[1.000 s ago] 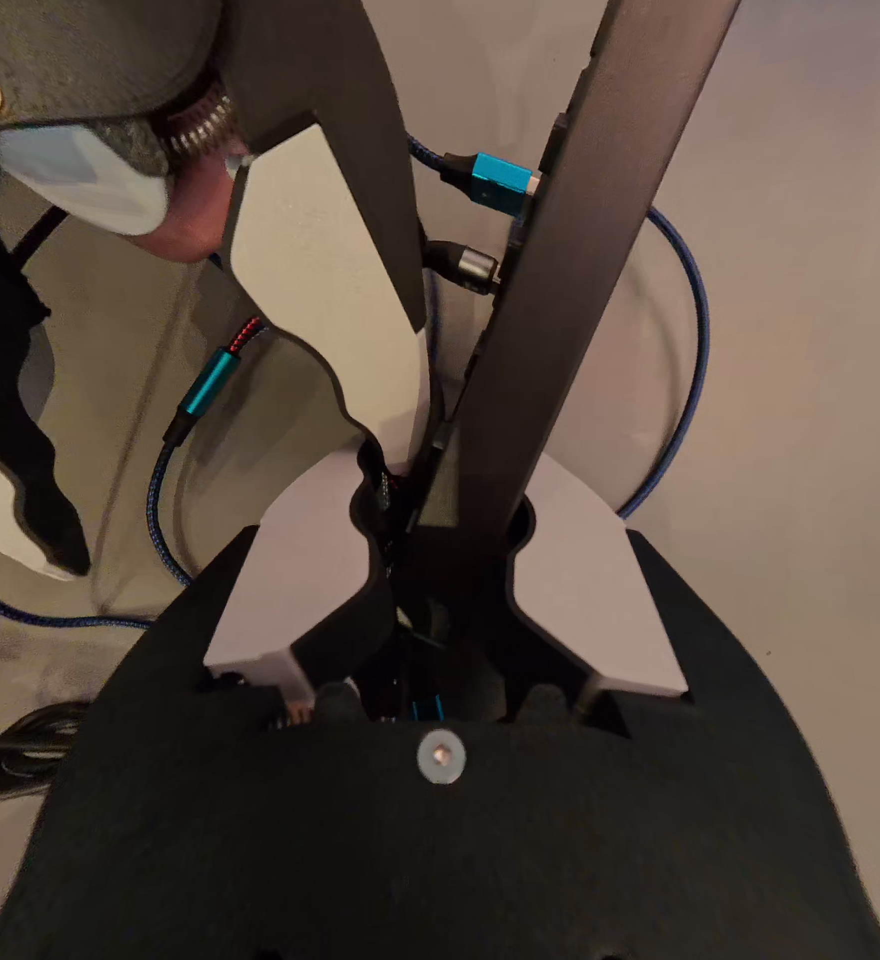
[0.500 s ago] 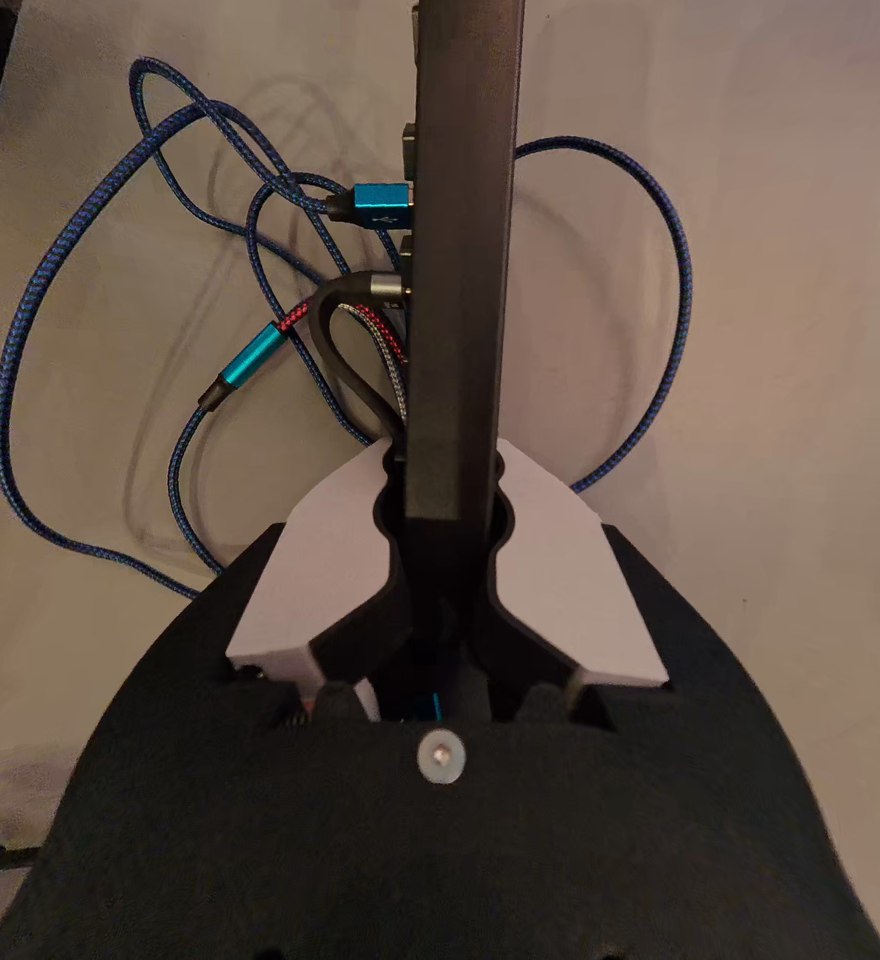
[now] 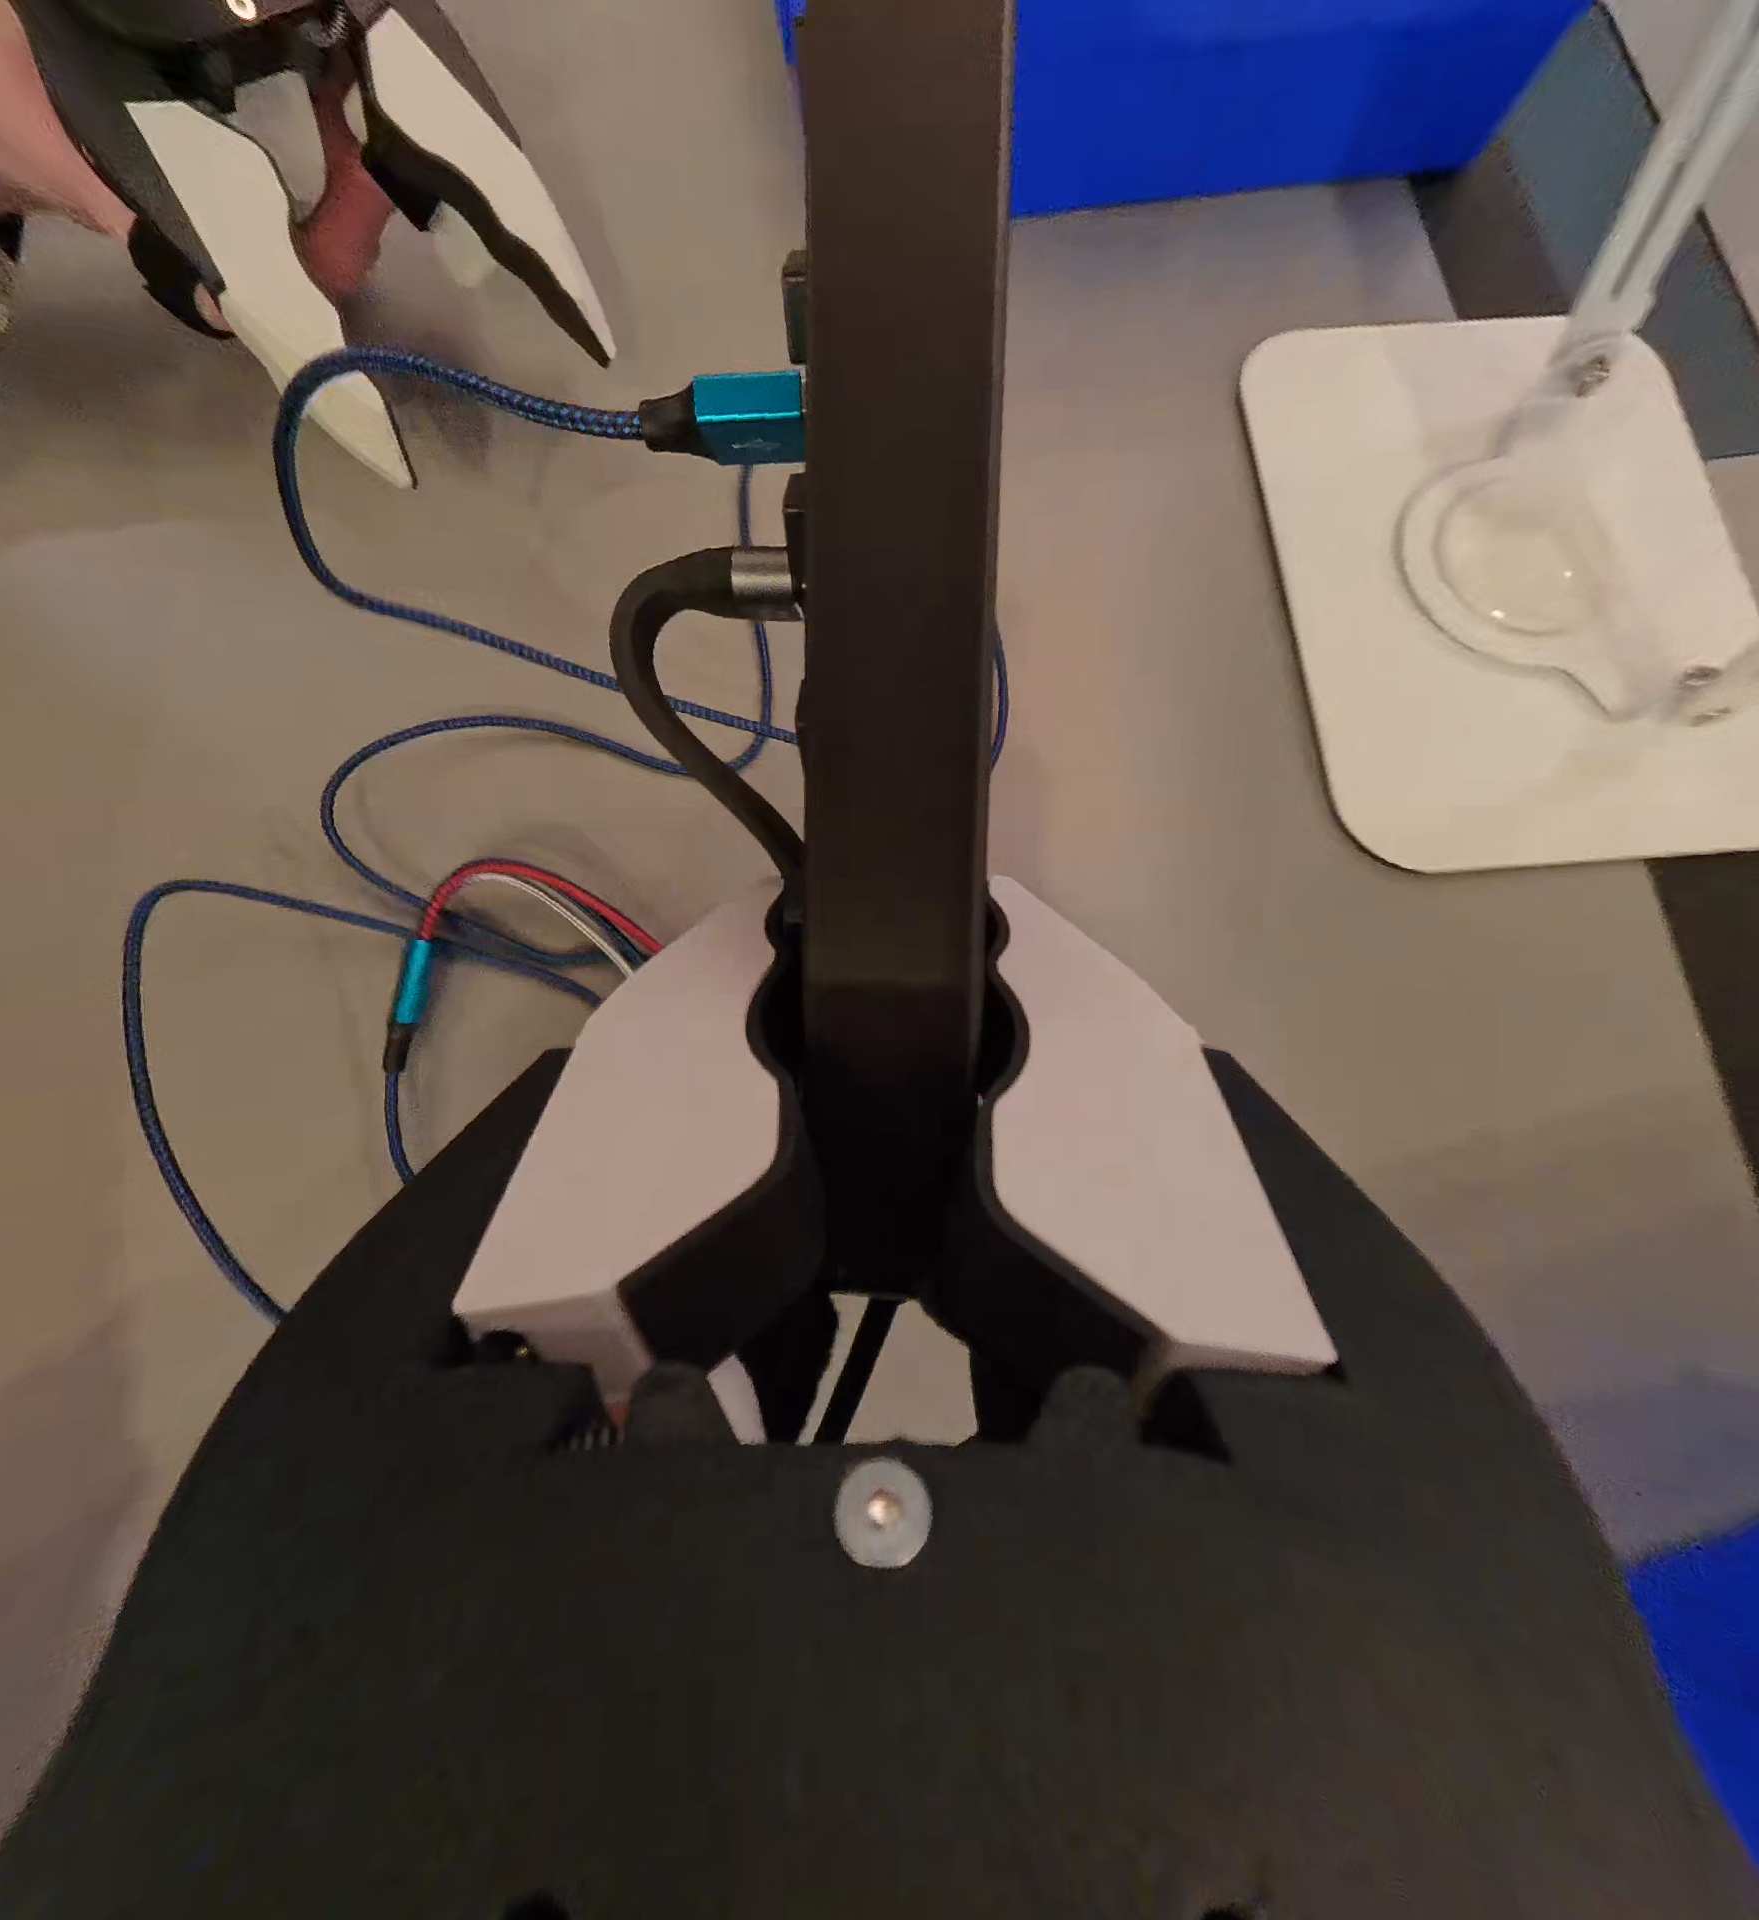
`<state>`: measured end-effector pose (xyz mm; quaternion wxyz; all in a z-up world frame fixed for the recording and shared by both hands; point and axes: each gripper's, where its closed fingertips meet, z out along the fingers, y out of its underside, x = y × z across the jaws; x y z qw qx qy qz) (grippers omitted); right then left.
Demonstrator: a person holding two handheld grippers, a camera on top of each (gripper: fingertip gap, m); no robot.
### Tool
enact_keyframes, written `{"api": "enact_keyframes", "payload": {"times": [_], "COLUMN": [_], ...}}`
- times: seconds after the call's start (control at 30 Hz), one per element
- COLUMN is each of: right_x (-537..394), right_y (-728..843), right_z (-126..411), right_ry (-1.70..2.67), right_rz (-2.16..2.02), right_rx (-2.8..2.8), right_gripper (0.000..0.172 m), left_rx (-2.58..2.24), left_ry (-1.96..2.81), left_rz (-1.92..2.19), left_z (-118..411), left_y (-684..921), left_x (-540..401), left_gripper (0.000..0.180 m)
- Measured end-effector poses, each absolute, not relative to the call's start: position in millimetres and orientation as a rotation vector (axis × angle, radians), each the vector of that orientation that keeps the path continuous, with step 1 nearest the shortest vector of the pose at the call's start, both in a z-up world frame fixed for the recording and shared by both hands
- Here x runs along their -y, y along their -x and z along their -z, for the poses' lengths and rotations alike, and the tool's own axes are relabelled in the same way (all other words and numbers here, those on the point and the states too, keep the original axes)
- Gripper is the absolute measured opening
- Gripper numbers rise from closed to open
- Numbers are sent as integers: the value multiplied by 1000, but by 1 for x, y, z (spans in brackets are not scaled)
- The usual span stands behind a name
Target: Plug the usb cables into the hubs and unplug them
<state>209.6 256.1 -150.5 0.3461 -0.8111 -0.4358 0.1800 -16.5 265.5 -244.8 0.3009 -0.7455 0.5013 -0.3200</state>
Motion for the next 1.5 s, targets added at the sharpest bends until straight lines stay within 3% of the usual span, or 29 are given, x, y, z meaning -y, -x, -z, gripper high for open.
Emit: {"api": "enact_keyframes", "payload": {"times": [0.1, 0.53, 0.8, 0.97, 1.07, 1.13, 1.23, 1.37, 1.5], "right_x": [-245, -185, -167, -167, -162, -164, -165, -159, -152], "right_y": [-212, -156, -152, -152, -161, -170, -164, -146, -132], "right_z": [150, 265, 268, 246, 240, 248, 263, 267, 266], "right_ry": [2100, 2137, 2036, 1920, 1872, 1853, 1809, 1781, 1738], "right_rz": [-487, -480, -423, -330, -230, -121, -101, -203, -355], "right_rx": [1259, 1838, 2035, 2068, 2144, 2207, 2269, 2324, 2374], "right_gripper": [28, 31, 72, 76, 94, 118, 127, 119, 64], "left_rx": [-1335, -1359, -1369, -1371, -1376, -1381, -1387, -1386, -1383], "left_ry": [1986, 1990, 1990, 1992, 1991, 1991, 1992, 1990, 1992], "left_rz": [851, 862, 873, 878, 877, 875, 867, 865, 869], "left_z": [249, 252, 252, 252, 252, 253, 254, 253, 253], "left_y": [16, 15, 15, 15, 15, 15, 14, 15, 15], "left_x": [-264, -262, -261, -260, -260, -260, -259, -259, -259], "left_gripper": [83, 83, 84, 84, 84, 84, 84, 85, 85]}}
